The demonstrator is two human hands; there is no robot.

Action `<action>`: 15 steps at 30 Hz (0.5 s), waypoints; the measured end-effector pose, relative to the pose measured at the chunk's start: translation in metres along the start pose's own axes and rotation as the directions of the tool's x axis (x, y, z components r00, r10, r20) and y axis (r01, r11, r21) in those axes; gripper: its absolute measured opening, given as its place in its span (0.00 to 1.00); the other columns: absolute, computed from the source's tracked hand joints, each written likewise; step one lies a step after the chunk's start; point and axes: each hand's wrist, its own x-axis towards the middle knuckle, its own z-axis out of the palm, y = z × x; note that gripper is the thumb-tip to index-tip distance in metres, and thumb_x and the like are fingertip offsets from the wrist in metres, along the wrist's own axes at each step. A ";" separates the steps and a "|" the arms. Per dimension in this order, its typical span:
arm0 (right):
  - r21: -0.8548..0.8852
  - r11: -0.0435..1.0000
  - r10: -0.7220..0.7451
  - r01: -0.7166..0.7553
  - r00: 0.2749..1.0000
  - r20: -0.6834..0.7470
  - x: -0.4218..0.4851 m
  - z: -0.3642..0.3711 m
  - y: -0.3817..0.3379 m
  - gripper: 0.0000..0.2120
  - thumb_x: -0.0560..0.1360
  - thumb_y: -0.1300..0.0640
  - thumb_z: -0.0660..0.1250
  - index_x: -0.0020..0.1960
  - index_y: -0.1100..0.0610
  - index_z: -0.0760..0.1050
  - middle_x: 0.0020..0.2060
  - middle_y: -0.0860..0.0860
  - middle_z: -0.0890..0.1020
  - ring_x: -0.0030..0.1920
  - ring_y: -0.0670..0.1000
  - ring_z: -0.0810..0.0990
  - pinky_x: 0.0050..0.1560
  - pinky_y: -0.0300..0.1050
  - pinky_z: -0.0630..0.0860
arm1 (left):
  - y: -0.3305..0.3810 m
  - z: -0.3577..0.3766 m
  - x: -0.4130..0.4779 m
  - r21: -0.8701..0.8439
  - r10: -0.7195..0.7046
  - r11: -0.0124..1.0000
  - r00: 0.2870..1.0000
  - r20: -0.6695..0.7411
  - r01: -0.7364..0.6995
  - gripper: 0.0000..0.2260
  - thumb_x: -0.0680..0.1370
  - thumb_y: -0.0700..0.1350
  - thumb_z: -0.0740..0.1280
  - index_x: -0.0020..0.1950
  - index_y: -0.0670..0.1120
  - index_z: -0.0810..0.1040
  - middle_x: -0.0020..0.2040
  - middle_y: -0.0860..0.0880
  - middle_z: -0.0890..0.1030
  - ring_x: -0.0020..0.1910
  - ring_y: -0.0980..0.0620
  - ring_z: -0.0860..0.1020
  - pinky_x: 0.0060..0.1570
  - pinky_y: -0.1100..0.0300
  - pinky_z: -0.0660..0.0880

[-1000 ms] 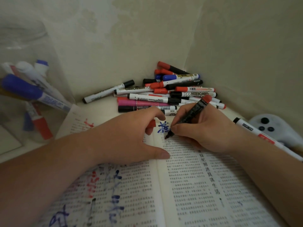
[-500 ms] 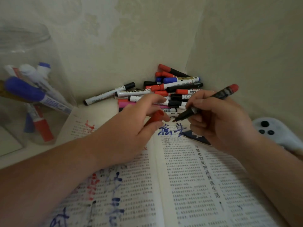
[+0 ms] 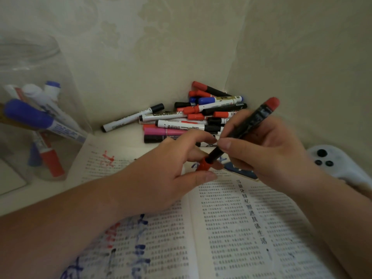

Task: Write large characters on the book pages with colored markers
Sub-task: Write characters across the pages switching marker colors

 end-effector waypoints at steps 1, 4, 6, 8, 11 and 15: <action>-0.043 0.999 0.011 -0.010 1.000 0.019 -0.001 0.001 0.000 0.05 0.72 0.62 0.73 0.44 0.62 0.77 0.29 0.51 0.78 0.27 0.47 0.76 0.30 0.39 0.74 | 0.001 0.001 0.000 -0.015 0.005 1.000 1.000 0.001 -0.005 0.21 0.78 0.58 0.67 0.67 0.64 0.63 0.59 0.68 0.81 0.65 0.65 0.75 0.68 0.49 0.69; -0.265 0.964 0.023 0.001 0.996 0.086 -0.003 0.007 0.002 0.13 0.71 0.46 0.76 0.48 0.53 0.80 0.39 0.56 0.83 0.41 0.60 0.83 0.45 0.65 0.80 | 0.001 0.001 0.000 -0.069 0.003 0.998 1.000 -0.004 -0.003 0.20 0.78 0.53 0.70 0.67 0.58 0.67 0.59 0.63 0.82 0.61 0.65 0.78 0.64 0.53 0.74; -0.235 0.971 -0.028 0.045 0.997 0.072 -0.004 0.012 0.002 0.18 0.72 0.40 0.73 0.55 0.52 0.80 0.45 0.58 0.83 0.45 0.62 0.82 0.47 0.67 0.79 | 0.002 0.001 0.001 -0.134 -0.020 0.991 1.000 -0.016 0.018 0.19 0.76 0.54 0.70 0.65 0.60 0.69 0.59 0.63 0.82 0.60 0.67 0.78 0.62 0.57 0.75; -0.143 0.986 -0.091 0.088 0.996 -0.018 -0.002 0.015 0.001 0.22 0.74 0.46 0.73 0.61 0.57 0.75 0.46 0.64 0.80 0.42 0.59 0.80 0.41 0.57 0.78 | 0.002 0.001 0.002 -0.172 -0.046 0.984 0.999 -0.013 0.043 0.19 0.74 0.57 0.69 0.63 0.58 0.71 0.58 0.62 0.82 0.59 0.66 0.79 0.61 0.54 0.77; -0.250 0.945 -0.248 0.212 0.961 -0.125 -0.001 0.018 0.001 0.14 0.76 0.55 0.69 0.60 0.52 0.72 0.46 0.58 0.78 0.41 0.54 0.77 0.37 0.55 0.76 | 0.000 0.002 0.002 -0.180 -0.075 0.981 0.997 -0.008 0.072 0.17 0.73 0.59 0.69 0.58 0.54 0.72 0.55 0.62 0.84 0.57 0.65 0.80 0.59 0.51 0.78; -0.307 0.905 -0.342 0.294 0.933 -0.115 0.000 0.023 0.003 0.22 0.76 0.64 0.71 0.64 0.47 0.71 0.48 0.53 0.82 0.45 0.60 0.82 0.41 0.64 0.79 | 0.002 0.002 0.002 -0.195 -0.077 0.978 0.997 -0.018 0.072 0.15 0.74 0.55 0.71 0.57 0.61 0.70 0.52 0.65 0.84 0.55 0.67 0.80 0.58 0.58 0.75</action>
